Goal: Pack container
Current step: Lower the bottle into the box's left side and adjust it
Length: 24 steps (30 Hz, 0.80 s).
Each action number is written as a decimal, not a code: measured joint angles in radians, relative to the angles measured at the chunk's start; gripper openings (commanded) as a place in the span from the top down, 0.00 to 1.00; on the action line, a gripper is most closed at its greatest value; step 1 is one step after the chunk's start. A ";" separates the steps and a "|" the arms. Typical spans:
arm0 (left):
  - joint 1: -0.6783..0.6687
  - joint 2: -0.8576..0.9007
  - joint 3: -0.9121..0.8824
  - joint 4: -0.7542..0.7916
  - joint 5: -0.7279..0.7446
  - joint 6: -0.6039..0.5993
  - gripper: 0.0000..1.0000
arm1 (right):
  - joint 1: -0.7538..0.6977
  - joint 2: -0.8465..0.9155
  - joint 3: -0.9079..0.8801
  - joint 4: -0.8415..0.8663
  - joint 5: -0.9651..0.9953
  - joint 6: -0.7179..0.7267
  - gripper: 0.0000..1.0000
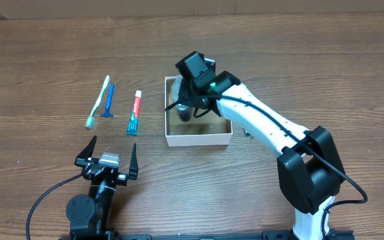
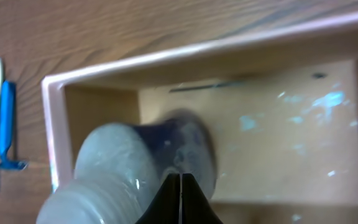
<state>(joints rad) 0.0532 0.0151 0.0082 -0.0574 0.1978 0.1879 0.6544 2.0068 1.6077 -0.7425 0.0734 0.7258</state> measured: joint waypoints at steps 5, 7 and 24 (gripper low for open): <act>0.000 0.000 0.000 0.000 0.000 0.000 0.00 | 0.020 0.000 0.000 0.000 -0.010 0.015 0.95; 0.000 0.000 0.000 0.000 0.000 0.000 0.00 | 0.020 0.000 0.000 -0.001 -0.011 0.019 0.95; 0.000 0.000 0.000 0.000 0.000 0.000 0.00 | -0.034 0.000 -0.002 -0.137 -0.014 0.025 0.95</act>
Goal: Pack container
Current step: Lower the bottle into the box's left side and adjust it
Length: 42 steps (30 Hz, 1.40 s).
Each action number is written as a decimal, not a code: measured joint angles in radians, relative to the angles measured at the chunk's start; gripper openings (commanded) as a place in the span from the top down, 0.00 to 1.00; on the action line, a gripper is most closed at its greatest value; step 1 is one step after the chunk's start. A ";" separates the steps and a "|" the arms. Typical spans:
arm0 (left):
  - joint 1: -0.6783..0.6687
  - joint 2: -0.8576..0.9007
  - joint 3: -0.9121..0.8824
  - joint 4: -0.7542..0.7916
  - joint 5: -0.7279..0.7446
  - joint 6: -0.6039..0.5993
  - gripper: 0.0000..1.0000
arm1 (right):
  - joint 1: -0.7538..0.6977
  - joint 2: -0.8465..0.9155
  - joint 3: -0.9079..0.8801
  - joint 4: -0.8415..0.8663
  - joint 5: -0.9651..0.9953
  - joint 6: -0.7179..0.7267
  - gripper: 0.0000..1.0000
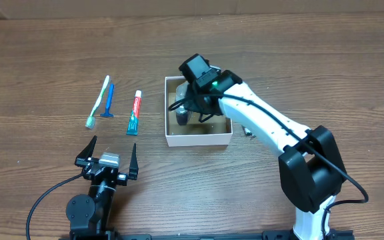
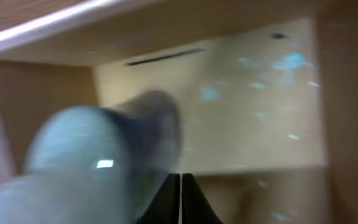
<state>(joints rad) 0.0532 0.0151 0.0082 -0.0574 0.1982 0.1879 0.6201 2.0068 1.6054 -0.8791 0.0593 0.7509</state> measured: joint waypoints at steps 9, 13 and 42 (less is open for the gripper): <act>0.000 0.000 0.000 0.000 0.000 0.000 0.00 | -0.005 0.000 -0.002 -0.045 0.000 0.000 0.95; 0.000 0.000 0.000 0.000 0.000 0.000 0.00 | 0.016 0.000 -0.002 -0.045 -0.004 0.001 0.96; 0.000 0.000 0.000 0.000 0.000 0.000 0.00 | 0.035 0.001 -0.035 0.232 -0.085 0.074 0.96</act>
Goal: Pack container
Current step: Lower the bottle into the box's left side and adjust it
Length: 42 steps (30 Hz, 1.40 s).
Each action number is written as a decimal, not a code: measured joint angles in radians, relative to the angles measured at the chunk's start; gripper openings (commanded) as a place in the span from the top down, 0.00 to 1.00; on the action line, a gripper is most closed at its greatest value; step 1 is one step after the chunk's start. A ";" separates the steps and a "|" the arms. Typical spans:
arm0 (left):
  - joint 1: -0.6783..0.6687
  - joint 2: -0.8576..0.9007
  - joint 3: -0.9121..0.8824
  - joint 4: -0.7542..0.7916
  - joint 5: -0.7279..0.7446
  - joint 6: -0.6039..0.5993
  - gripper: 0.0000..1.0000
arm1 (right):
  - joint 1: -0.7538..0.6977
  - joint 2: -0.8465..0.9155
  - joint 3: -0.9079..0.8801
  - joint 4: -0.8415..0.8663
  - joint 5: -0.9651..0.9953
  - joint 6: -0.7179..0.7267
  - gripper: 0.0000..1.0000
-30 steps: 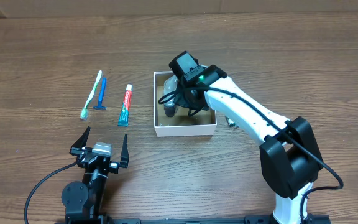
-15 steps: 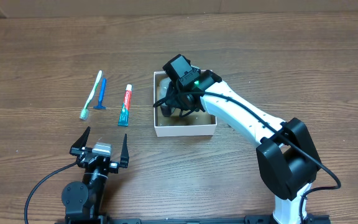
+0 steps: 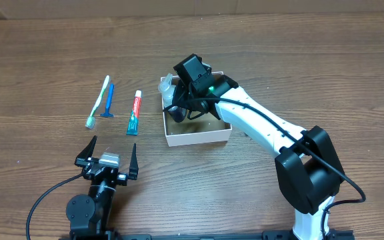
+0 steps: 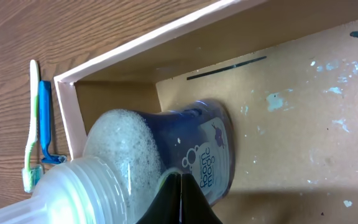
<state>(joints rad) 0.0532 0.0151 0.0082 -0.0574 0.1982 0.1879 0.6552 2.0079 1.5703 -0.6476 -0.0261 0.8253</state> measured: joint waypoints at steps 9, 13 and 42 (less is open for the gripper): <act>0.000 0.000 0.000 0.000 0.000 0.000 0.00 | -0.017 0.000 0.000 -0.032 -0.003 -0.014 0.94; 0.000 0.000 0.000 0.000 0.000 0.000 0.00 | -0.040 0.000 0.000 -0.043 0.001 -0.028 0.94; 0.000 0.000 0.000 0.000 0.000 0.000 0.00 | -0.053 0.097 -0.001 0.109 -0.107 -0.087 0.95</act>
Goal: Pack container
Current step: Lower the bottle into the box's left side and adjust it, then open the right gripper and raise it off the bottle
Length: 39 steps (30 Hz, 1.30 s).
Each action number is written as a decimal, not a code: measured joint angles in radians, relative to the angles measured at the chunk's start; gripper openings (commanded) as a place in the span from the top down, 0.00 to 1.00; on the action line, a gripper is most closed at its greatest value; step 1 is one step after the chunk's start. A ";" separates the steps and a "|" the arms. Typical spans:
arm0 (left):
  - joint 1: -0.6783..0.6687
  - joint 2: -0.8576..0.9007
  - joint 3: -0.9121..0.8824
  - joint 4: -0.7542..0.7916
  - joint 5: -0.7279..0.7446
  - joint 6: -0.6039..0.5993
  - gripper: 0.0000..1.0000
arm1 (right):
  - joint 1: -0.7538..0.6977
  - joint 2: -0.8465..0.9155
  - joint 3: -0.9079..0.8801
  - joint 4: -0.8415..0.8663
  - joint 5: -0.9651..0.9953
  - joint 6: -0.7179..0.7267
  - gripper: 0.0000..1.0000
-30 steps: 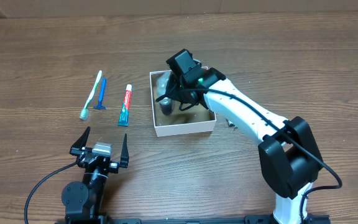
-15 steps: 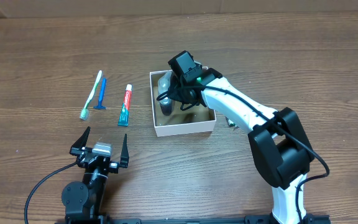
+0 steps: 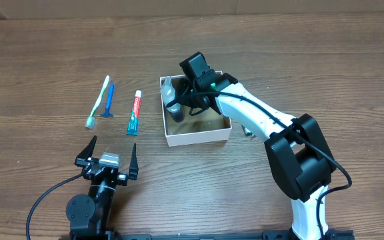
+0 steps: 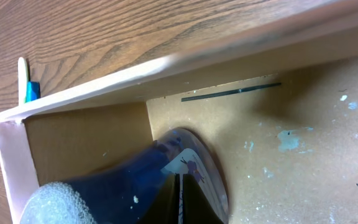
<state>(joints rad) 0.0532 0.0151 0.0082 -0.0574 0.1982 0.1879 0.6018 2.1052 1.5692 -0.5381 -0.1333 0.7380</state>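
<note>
A white cardboard box [image 3: 199, 139] stands mid-table. Inside it, along the left wall, a clear bottle of dark blue liquid [image 3: 173, 105] lies tilted, its clear cap [image 3: 167, 85] toward the far left corner. My right gripper [image 3: 191, 105] reaches into the box beside the bottle. In the right wrist view the right gripper [image 4: 179, 200] has its fingers pressed together, tips against the bottle's labelled side [image 4: 135, 186], with foam showing near the cap end. A toothbrush [image 3: 99, 100], blue razor [image 3: 110, 100] and toothpaste tube [image 3: 134, 113] lie left of the box. My left gripper [image 3: 113, 143] rests open near the front edge.
The box floor [image 4: 291, 155] right of the bottle is bare brown card with pale flecks. A small metal piece [image 3: 247, 131] lies on the table just right of the box. The right arm stretches from the front right across to the box.
The bottle's cap end, which leaned over the box's far left corner, now lies inside the wall. The right gripper sits lower and closer to the bottle. The box edged slightly left.
The right gripper first hovered over the box with the bottle under it. Then both were lower, near the box's middle. Later the bottle leaned at the left wall with its cap over the rim. Now it lies within the box along that wall. The left arm never moved.
</note>
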 measured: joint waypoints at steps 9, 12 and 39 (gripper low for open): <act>0.000 0.000 0.000 0.000 0.000 0.000 0.00 | -0.029 0.000 0.000 -0.018 -0.025 -0.054 0.87; 0.000 0.000 0.000 0.000 0.000 0.000 0.00 | -0.076 0.000 0.004 -0.092 -0.036 -0.087 0.86; 0.000 0.000 0.000 0.000 0.000 0.000 0.00 | -0.142 -0.047 0.069 -0.542 0.183 -0.260 0.84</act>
<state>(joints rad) 0.0532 0.0151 0.0082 -0.0574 0.1978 0.1879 0.4595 2.0579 1.6382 -1.0805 0.0494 0.4778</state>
